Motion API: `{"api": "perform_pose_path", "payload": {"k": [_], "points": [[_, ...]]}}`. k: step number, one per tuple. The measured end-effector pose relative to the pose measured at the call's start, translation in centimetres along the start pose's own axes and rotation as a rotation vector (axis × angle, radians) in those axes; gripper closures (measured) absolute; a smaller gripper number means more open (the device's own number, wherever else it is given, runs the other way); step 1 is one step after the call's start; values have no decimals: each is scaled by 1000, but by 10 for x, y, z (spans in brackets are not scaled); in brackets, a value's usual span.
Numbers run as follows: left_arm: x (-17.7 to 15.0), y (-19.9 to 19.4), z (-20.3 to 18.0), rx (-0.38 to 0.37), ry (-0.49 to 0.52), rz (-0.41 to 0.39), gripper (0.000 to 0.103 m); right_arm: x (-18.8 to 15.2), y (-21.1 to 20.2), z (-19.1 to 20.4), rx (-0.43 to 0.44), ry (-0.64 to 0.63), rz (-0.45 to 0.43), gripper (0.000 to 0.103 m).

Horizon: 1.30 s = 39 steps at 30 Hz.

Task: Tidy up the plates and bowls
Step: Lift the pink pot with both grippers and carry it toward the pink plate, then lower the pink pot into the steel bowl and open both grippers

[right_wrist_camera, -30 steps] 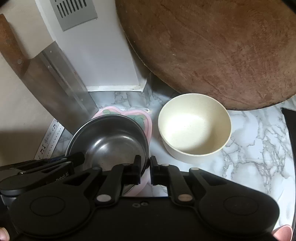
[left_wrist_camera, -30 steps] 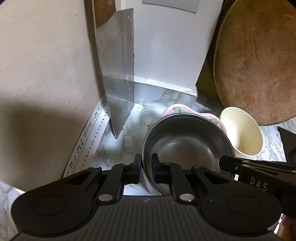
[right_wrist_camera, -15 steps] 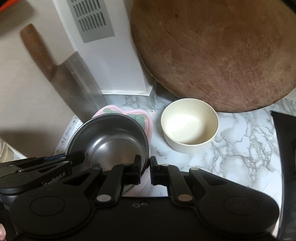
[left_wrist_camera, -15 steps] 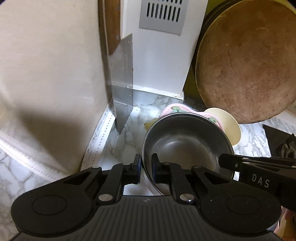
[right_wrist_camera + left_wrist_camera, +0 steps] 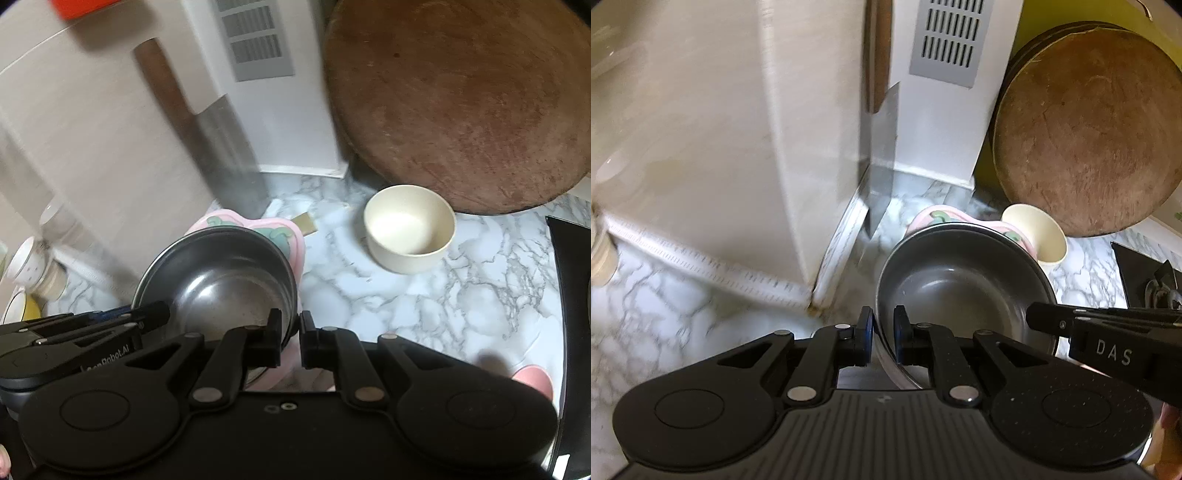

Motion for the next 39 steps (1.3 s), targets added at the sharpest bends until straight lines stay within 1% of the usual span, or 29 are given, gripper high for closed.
{"api": "perform_pose_path", "payload": {"k": [7, 14, 23, 30, 39], "points": [[-22, -16, 22, 28, -35, 17, 93, -22, -9, 22, 32, -36, 13, 93], [-50, -22, 40, 49, -65, 33, 92, -45, -7, 38, 65, -61, 43, 93], [-79, -22, 50, 59, -89, 71, 92, -72, -2, 50, 75, -83, 83, 92], [-89, -19, 53, 69, -93, 78, 93, -85, 5, 50, 80, -82, 107, 92], [-94, -14, 53, 78, -84, 75, 92, -93, 14, 51, 78, -82, 124, 93]]}}
Point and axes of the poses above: each gripper's, at about its wrist camera, not at the fingertips, and y roughly the way its jaws point, z to its left, x to its top, the point moved 5 cm from there along y, roughly the way its jaws point, and after that the axes turned 4 degrees about -x, right-handed, at the moved point
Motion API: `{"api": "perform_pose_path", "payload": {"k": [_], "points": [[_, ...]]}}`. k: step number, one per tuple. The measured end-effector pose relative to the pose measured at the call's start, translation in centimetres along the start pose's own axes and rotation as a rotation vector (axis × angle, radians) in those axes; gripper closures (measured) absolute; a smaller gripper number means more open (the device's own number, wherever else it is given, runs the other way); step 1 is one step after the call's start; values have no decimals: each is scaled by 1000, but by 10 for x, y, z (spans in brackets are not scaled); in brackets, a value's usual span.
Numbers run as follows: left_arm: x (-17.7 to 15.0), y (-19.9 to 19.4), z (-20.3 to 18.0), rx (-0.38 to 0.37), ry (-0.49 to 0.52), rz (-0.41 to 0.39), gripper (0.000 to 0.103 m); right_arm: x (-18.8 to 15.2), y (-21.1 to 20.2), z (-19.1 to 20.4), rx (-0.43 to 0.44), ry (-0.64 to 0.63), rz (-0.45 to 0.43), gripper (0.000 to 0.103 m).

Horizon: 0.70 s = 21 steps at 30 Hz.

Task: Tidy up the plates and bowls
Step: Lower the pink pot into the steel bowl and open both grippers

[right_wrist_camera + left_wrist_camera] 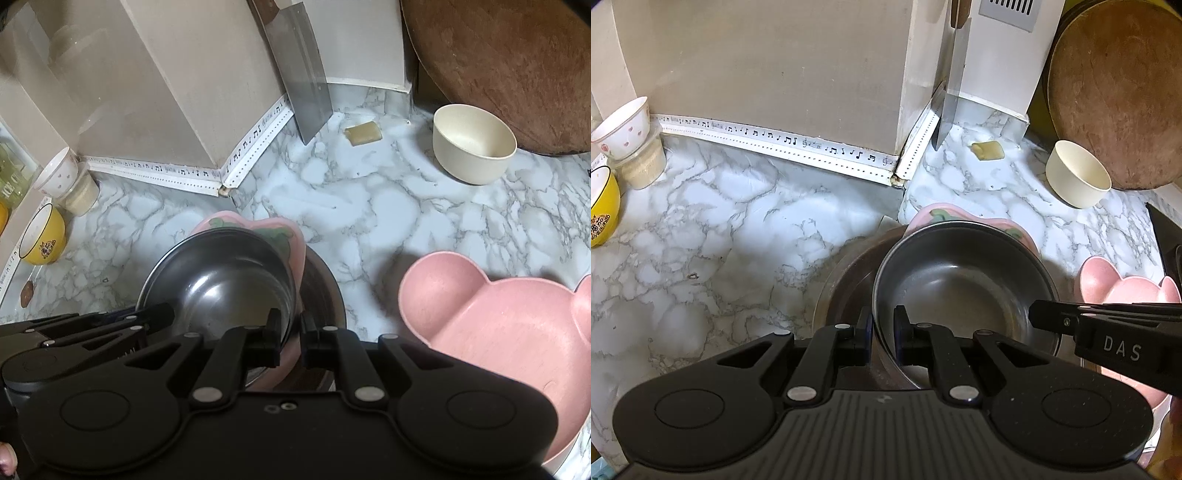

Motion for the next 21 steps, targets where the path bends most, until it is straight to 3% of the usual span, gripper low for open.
{"api": "perform_pose_path", "payload": {"k": [21], "points": [[-4, 18, 10, -25, -5, 30, 92, -2, 9, 2, 14, 12, 20, 89]]}}
Point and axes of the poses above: each gripper's, at about its wrist camera, not at the fingertips, and y roughly the way its jaws point, z to its left, x to its top, the point moved 5 cm from there along y, roughly the way its jaws point, and after that the axes turned 4 degrees about -x, right-handed, at the moved point
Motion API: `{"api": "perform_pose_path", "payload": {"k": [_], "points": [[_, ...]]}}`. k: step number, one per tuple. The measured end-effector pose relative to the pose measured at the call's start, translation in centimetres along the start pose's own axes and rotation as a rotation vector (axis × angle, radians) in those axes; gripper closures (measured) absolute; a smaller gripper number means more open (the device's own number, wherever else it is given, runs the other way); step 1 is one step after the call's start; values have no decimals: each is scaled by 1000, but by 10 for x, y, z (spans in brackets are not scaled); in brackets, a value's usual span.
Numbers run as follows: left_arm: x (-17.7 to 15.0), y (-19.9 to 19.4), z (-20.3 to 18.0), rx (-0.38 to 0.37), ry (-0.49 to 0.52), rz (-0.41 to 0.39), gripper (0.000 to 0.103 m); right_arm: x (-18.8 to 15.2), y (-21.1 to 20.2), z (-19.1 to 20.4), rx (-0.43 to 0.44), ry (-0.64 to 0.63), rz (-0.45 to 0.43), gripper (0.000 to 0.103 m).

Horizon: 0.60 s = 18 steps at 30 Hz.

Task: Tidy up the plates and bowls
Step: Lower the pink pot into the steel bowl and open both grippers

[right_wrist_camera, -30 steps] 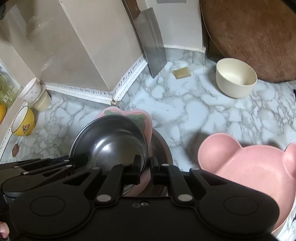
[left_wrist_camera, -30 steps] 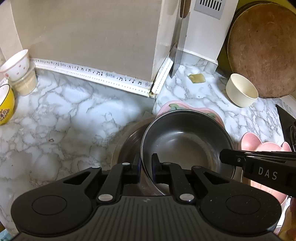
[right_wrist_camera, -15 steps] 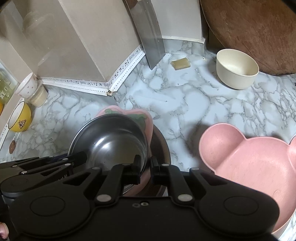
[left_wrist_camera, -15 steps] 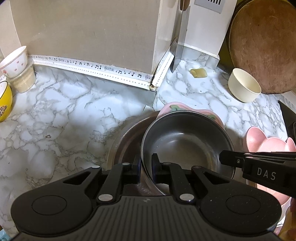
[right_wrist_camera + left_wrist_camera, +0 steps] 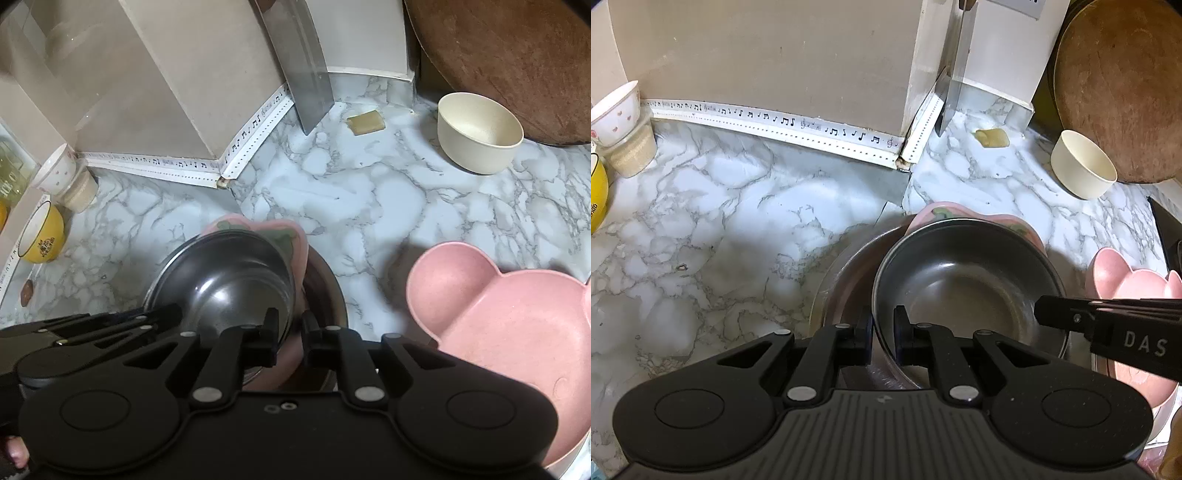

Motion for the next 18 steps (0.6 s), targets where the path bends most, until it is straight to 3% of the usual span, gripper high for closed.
{"api": "perform_pose_path", "payload": {"k": [11, 18], "points": [[3, -8, 4, -41, 32, -21, 92, -1, -2, 2, 3, 4, 9, 80], [3, -25, 2, -73, 107, -68, 92, -3, -15, 7, 7, -3, -17, 70]]}}
Point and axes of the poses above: each gripper's, at about its wrist camera, not at the fingertips, and y roughly the way its jaws point, z to its left, x to its top, the point moved 5 cm from there along y, roughly the way its jaws point, and after that the axes turned 4 degrees about -x, right-handed, at the moved point
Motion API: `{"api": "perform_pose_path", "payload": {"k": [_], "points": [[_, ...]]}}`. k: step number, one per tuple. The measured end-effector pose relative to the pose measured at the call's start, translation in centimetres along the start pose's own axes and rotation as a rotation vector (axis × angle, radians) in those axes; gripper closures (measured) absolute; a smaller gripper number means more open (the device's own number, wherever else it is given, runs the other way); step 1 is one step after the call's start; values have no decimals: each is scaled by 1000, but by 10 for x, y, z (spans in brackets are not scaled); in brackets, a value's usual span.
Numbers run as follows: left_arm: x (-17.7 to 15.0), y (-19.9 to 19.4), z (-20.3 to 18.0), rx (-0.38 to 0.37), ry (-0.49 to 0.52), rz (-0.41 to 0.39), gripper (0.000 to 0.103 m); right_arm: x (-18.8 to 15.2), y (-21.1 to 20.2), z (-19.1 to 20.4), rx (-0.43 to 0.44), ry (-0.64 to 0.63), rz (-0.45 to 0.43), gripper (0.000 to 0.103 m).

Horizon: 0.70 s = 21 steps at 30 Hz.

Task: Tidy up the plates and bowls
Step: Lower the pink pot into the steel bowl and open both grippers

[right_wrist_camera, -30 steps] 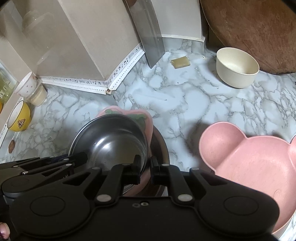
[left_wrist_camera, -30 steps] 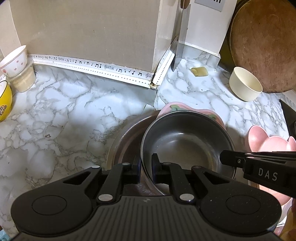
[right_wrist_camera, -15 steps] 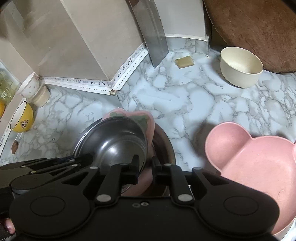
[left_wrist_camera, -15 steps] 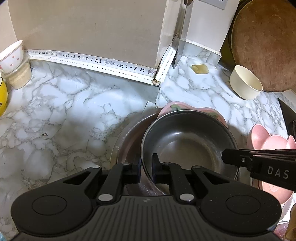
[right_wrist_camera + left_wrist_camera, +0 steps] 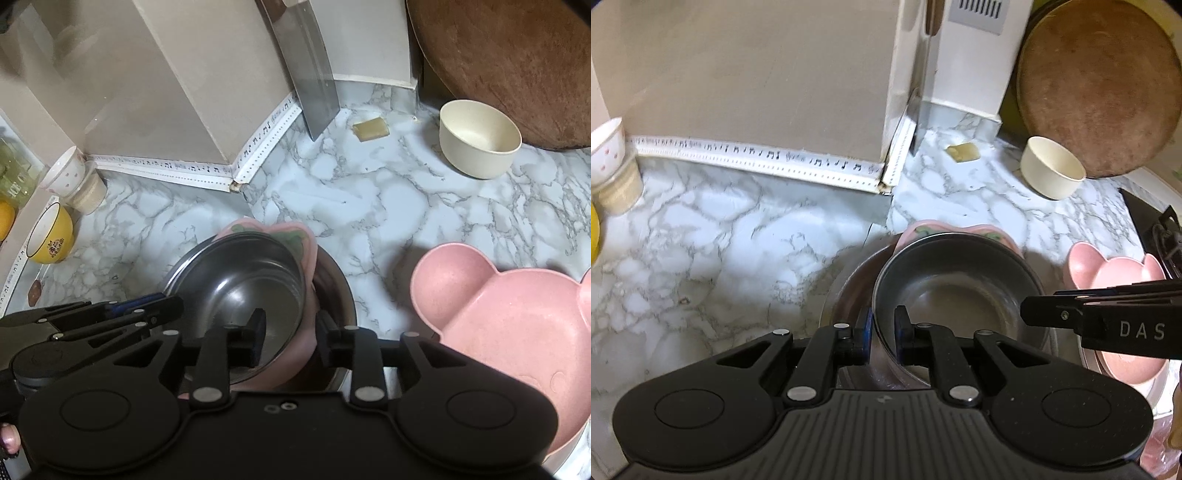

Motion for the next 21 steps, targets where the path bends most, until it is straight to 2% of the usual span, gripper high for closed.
{"api": "perform_pose_path", "payload": {"k": [8, 11, 13, 21], "points": [[6, -15, -11, -61, 61, -38, 91, -4, -21, 10, 11, -5, -43, 60], [10, -19, -19, -65, 81, -55, 91, -4, -29, 8, 13, -7, -67, 53], [13, -21, -25, -68, 85, -65, 91, -1, -35, 4, 12, -16, -87, 43], [33, -23, -55, -60, 95, -82, 91, 18, -58, -32, 31, -41, -141, 27]]}}
Point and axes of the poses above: each gripper's, at about its wrist camera, not at the fingertips, and y roughly the way its jaws point, z to its left, x to its top, the point moved 5 cm from there along y, roughly the way its jaws point, and after that the axes turned 4 degrees about -x, right-handed, at the moved point
